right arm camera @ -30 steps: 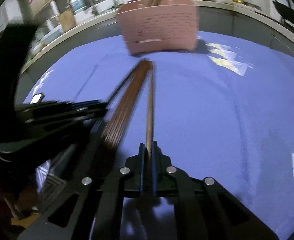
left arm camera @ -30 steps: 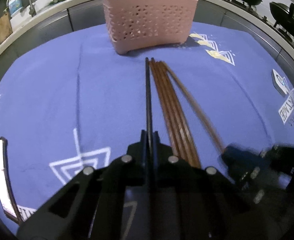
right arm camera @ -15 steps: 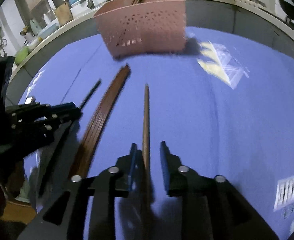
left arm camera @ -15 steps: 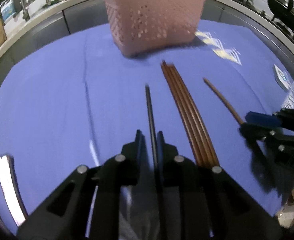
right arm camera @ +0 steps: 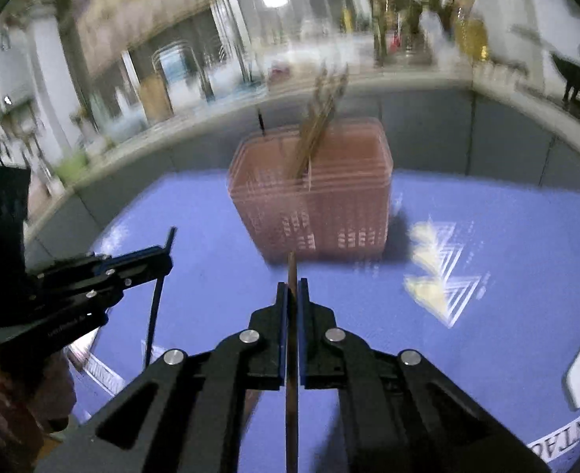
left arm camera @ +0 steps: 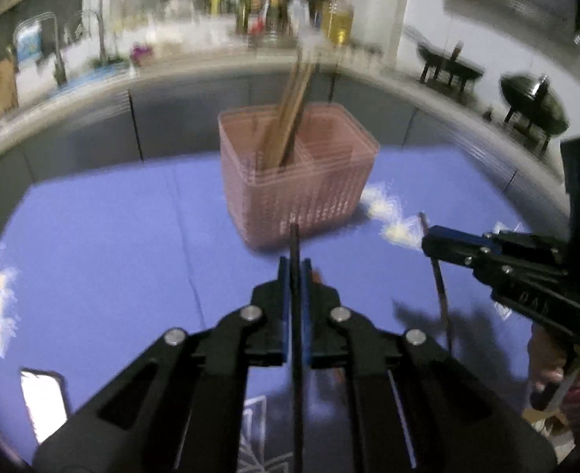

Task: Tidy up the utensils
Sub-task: 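Lift both held chopsticks and carry them over the basket, then drop the chopsticks into the basket by opening both tools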

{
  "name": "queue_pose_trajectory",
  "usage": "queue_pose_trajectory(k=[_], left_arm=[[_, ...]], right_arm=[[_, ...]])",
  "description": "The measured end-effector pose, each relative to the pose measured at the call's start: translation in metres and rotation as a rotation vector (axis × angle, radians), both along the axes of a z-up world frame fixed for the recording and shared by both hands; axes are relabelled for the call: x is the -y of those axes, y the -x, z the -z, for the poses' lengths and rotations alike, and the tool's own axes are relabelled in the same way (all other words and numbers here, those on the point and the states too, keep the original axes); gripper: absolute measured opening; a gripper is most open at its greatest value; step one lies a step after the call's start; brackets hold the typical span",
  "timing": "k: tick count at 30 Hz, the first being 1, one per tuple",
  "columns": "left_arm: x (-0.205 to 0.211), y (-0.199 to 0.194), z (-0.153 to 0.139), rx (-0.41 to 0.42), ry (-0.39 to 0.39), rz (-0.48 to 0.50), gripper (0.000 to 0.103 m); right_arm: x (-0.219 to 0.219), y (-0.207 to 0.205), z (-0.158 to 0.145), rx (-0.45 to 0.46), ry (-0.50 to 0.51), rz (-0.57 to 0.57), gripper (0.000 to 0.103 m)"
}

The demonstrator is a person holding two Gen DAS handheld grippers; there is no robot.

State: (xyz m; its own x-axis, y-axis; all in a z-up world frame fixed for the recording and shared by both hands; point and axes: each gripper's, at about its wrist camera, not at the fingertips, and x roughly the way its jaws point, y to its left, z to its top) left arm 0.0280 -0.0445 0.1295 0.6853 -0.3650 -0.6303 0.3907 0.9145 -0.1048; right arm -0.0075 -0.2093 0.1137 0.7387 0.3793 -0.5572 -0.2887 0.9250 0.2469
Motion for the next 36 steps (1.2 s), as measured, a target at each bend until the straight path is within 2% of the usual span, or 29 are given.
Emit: queue_pose_trajectory(k=[2,6,12,14,16,19,23,27,31,36], left_arm=[[-0.008,0.017,-0.027,0.076,0.026,-0.003,0.005],[-0.013,0.039,-0.053,0.161,0.048,0.001,0.005],[-0.010,0.041,-0.054,0.190,0.015,-0.011,0.005],[-0.007,0.038,-0.059,0.170,0.016,0.005,0.005],[-0.006,0.034,-0.071,0.194,0.005,0.006,0.005],[-0.007,0.024,-0.103,0.249,0.026,0.003,0.005],[-0.001,-0.003,-0.155,0.345,0.048,-0.053,0.005],[0.010,-0.034,-0.184,0.414,0.053,-0.113,0.005],[0.020,-0.068,-0.182,0.434,0.060,-0.161,0.005],[0.031,-0.110,-0.145,0.334,0.020,-0.177,0.005]], right_arm=[[0.003,0.018,-0.024,0.086,-0.014,0.019,0.005],[0.005,0.030,-0.048,0.174,-0.015,0.038,0.005],[0.002,0.029,-0.047,0.193,0.035,0.046,0.005],[-0.001,0.033,-0.057,0.198,0.026,0.040,0.005],[-0.003,0.029,-0.072,0.220,0.019,0.028,0.005],[-0.009,0.016,-0.103,0.272,0.014,0.019,0.005],[-0.017,-0.015,-0.146,0.359,0.004,0.044,0.005],[-0.023,-0.054,-0.174,0.442,-0.015,0.099,0.005],[-0.030,-0.090,-0.167,0.465,0.022,0.134,0.005],[-0.036,-0.128,-0.130,0.375,0.071,0.143,0.005]])
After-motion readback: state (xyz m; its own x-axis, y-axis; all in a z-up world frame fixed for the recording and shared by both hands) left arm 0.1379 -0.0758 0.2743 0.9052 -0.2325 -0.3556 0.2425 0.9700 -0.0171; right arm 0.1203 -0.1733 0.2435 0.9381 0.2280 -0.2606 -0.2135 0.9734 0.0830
